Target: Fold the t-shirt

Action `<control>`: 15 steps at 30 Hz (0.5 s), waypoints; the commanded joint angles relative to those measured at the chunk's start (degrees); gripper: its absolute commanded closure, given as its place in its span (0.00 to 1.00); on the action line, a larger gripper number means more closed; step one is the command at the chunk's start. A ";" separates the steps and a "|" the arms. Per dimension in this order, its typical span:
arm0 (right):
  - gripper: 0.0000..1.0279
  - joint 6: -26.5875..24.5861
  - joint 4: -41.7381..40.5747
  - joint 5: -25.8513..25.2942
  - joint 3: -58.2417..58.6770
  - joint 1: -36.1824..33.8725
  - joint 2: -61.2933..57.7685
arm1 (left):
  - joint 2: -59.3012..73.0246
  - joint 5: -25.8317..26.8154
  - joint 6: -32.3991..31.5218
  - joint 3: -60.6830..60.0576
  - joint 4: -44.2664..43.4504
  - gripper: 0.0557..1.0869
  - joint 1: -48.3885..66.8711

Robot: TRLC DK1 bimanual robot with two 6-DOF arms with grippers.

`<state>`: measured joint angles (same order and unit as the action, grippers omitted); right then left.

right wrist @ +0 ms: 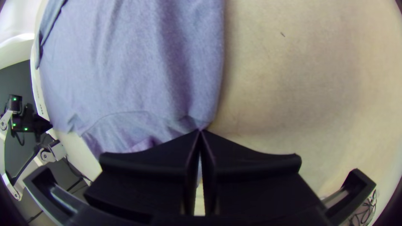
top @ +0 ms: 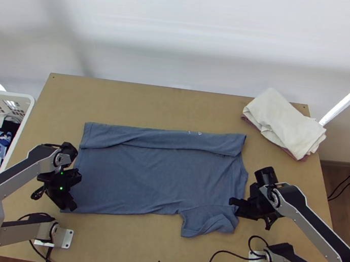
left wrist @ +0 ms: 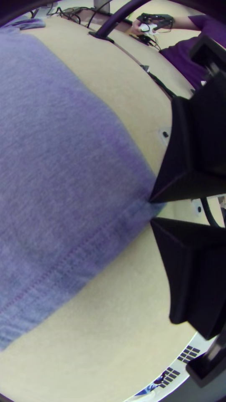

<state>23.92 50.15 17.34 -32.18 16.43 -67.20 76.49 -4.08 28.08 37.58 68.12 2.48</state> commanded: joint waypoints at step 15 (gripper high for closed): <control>0.97 -4.85 4.69 -6.01 -3.41 -2.10 7.08 | -0.55 6.19 7.17 7.50 -3.25 0.96 -11.18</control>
<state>19.81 53.17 11.92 -32.40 13.28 -62.33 76.47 0.91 34.54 41.67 64.93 -8.03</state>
